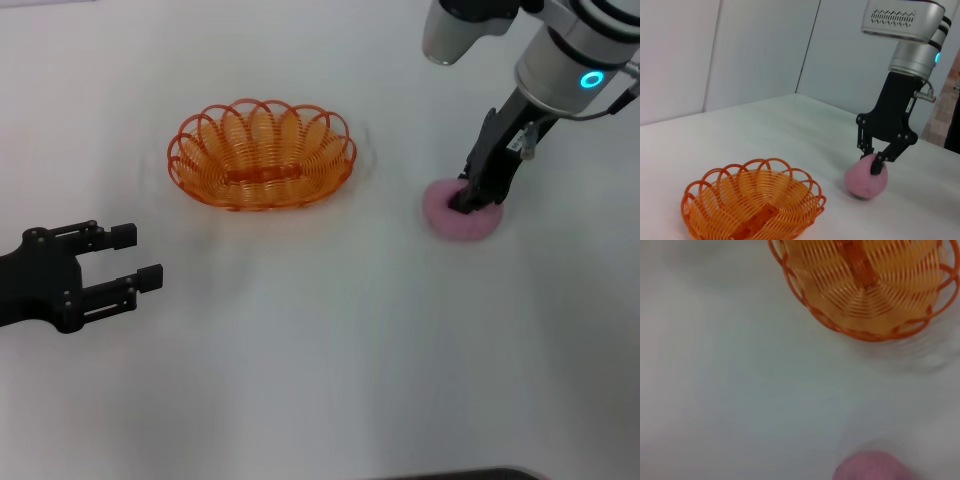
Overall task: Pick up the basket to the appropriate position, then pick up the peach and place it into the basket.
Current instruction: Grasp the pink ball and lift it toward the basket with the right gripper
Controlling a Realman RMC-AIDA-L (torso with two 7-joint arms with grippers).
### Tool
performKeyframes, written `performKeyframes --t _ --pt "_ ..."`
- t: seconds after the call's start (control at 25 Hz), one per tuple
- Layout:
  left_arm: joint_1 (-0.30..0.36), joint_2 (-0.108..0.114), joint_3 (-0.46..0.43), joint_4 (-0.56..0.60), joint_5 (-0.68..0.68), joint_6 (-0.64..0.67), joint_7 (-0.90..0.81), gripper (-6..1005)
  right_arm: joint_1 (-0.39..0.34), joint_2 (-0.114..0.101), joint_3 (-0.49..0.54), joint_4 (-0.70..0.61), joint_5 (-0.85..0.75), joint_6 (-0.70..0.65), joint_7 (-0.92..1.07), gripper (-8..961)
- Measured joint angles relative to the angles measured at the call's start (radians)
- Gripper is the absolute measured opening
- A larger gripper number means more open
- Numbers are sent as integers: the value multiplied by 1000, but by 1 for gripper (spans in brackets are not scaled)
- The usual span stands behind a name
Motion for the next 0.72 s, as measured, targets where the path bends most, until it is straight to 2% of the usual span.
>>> performKeyframes --t 0.48,0.72 --pt "7 -4 0 -2 0 -2 2 636 42 4 17 -213 -6 -159 6 184" --pt "9 -5 2 -9 1 -4 2 636 70 9 36 -274 -6 -188 -3 184"
